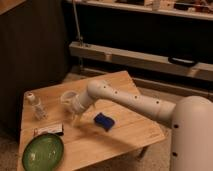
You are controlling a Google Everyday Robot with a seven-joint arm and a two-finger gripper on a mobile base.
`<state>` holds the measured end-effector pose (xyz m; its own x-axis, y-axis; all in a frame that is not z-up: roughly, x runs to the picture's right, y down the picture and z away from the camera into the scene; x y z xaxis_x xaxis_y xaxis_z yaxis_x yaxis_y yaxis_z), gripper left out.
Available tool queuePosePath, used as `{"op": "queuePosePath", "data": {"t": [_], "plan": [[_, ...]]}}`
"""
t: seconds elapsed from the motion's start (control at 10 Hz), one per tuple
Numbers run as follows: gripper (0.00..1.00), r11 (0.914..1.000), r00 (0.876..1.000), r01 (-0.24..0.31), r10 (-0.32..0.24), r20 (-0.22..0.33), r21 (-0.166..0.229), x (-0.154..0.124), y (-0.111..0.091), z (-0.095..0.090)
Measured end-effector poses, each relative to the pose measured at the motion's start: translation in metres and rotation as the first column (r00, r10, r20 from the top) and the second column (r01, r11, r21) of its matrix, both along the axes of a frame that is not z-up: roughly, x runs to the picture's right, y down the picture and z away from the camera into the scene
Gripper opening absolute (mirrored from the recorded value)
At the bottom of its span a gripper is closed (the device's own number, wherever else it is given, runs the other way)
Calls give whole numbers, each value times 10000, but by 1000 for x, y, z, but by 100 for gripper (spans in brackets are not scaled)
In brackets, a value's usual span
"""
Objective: Place the eraser in the ceramic cup
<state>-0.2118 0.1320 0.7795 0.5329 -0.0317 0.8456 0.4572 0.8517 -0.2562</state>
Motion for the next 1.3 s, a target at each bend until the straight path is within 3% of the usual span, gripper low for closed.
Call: {"op": "queuePosePath", "data": {"t": [0.3,0.5,0.7,1.0,1.3], "plan": [[80,9997,9996,216,-219,157,137,-8,7,-4],[80,9996,9996,124,-131,266,264,-10,3,-17],[80,9987,9990,-437,438,-54,280,-2,-12,-23],[80,9956,9948,-929,932,-415,97,10,-21,-20],[80,9979,9974,-645,641,-334,-82,2,-11,-11]]}}
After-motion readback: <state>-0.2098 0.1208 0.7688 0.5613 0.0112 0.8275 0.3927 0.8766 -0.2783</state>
